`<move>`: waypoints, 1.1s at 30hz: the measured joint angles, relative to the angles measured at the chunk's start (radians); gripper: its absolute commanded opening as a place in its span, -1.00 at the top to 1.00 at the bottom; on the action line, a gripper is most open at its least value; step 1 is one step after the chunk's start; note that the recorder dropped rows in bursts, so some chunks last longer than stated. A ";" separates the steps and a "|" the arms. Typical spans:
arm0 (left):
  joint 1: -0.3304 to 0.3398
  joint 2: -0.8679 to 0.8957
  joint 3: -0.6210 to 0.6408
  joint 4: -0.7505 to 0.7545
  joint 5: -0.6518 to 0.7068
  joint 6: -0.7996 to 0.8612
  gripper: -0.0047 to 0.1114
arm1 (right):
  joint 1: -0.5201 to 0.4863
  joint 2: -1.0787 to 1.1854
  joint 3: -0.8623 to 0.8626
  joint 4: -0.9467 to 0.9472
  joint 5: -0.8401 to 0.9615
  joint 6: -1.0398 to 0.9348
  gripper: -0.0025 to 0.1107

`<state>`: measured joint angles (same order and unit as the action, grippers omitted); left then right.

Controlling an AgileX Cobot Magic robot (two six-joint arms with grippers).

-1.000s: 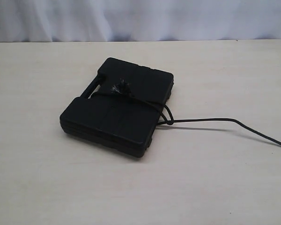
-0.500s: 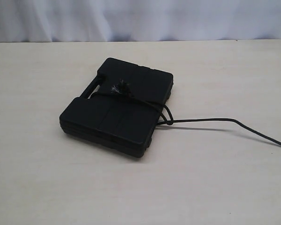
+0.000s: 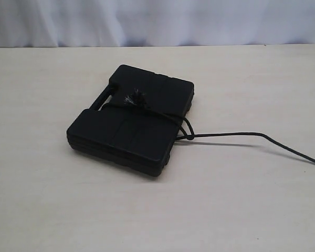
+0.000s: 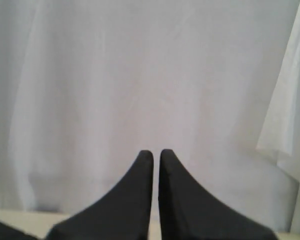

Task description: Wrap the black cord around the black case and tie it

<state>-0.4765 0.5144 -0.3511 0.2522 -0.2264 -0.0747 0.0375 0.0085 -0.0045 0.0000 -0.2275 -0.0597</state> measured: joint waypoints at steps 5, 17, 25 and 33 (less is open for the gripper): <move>0.000 0.000 0.000 0.000 0.000 0.000 0.92 | 0.000 -0.002 0.002 -0.105 0.164 0.000 0.88; 0.000 0.000 0.000 0.000 0.000 0.000 0.92 | 0.000 -0.002 0.002 -0.089 0.474 0.024 0.88; 0.000 0.000 0.000 0.000 -0.003 0.000 0.92 | 0.000 -0.002 0.002 0.000 0.558 0.134 0.88; 0.000 0.000 0.000 0.000 -0.003 0.000 0.92 | 0.000 -0.002 0.002 0.014 0.560 0.147 0.88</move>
<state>-0.4765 0.5144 -0.3511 0.2522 -0.2299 -0.0747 0.0375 0.0064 -0.0025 0.0135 0.3326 0.0871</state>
